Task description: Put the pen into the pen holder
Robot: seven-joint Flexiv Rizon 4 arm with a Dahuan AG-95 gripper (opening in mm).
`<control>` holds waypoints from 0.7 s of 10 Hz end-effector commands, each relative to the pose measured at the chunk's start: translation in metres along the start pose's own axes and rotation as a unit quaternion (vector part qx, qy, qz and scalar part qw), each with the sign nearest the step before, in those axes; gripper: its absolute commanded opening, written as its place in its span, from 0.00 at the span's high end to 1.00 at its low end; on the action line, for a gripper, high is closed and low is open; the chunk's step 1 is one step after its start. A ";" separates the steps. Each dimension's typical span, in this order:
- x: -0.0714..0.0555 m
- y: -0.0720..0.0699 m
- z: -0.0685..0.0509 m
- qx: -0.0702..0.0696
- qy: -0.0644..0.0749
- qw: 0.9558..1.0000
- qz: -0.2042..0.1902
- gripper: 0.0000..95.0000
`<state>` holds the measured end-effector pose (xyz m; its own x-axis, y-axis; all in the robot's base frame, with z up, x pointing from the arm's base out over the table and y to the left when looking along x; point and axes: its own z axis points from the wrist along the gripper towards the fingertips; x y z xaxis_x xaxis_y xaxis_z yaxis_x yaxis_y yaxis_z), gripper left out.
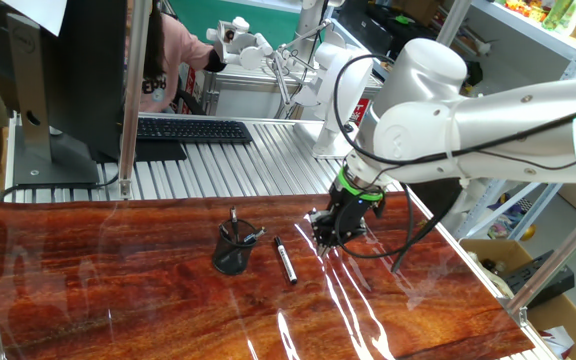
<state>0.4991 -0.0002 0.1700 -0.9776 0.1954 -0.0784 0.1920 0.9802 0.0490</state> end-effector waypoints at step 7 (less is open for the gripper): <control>0.002 0.002 -0.002 0.003 0.009 1.000 0.011 1.00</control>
<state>0.4952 0.0023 0.1736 -0.9742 0.2175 -0.0602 0.2150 0.9755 0.0465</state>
